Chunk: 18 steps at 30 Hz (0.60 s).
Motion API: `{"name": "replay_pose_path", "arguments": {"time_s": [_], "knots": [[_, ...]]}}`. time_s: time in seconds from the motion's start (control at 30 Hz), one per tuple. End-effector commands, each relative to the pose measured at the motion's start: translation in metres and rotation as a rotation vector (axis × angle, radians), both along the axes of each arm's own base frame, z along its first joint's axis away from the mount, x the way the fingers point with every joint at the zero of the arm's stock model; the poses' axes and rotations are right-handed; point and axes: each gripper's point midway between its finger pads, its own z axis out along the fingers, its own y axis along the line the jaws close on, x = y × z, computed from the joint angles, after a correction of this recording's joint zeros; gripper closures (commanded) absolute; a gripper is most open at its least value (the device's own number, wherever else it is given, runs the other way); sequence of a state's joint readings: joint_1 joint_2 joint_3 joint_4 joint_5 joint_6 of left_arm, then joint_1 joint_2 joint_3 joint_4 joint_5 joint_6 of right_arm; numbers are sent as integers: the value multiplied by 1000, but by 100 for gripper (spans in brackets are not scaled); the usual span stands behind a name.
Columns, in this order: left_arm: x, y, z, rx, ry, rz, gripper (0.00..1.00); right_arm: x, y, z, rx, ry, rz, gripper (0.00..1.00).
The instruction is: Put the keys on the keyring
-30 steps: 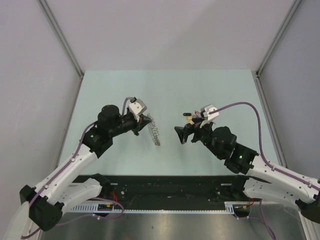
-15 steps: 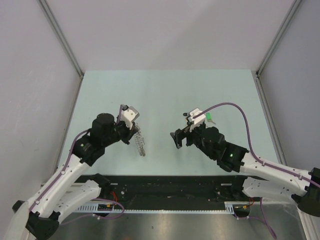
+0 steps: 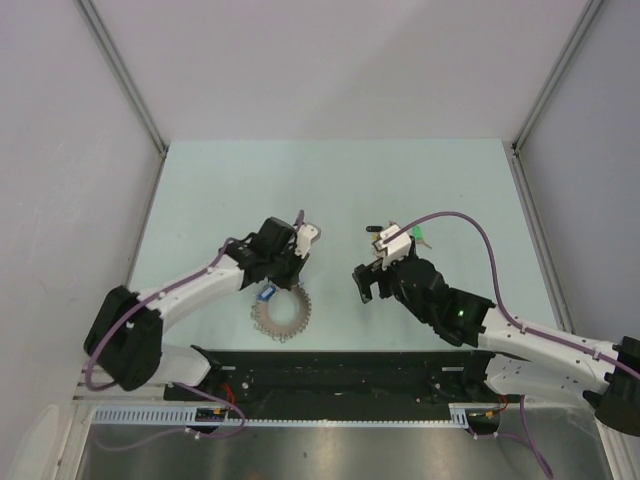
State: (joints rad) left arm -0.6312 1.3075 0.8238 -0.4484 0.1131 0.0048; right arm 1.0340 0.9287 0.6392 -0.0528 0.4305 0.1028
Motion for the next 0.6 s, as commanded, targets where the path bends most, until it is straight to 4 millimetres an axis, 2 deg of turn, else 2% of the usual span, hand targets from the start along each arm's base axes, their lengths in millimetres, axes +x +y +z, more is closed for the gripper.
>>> {"name": "replay_pose_path", "arguments": {"time_s": [0.0,0.03,0.17,0.27,0.3,0.37,0.4,0.47,0.5,0.57], "knots": [[39,-34,17,-66,-67,33,100,5,-16,4,33,2,-57,5],[41,-38,6,-50,-46,29,100,6,-16,3,39,10,-57,6],[59,-53,8,-81,-91,32,100,6,-13,-6,48,48,-35,8],[71,-57,17,-107,-150,53,84,7,-9,-15,35,77,-21,9],[76,-57,21,-112,-176,63,75,7,-7,-16,38,84,-13,9],[79,-56,30,-122,-204,72,67,7,-3,-21,36,103,3,10],[79,-55,36,-131,-224,79,59,7,-1,-22,47,113,8,11],[75,-51,36,-137,-235,80,52,9,2,-26,68,145,27,12],[73,-52,43,-160,-251,70,51,10,2,-28,72,155,28,14],[65,-52,38,-168,-234,53,48,12,3,-35,78,187,31,16]]}}
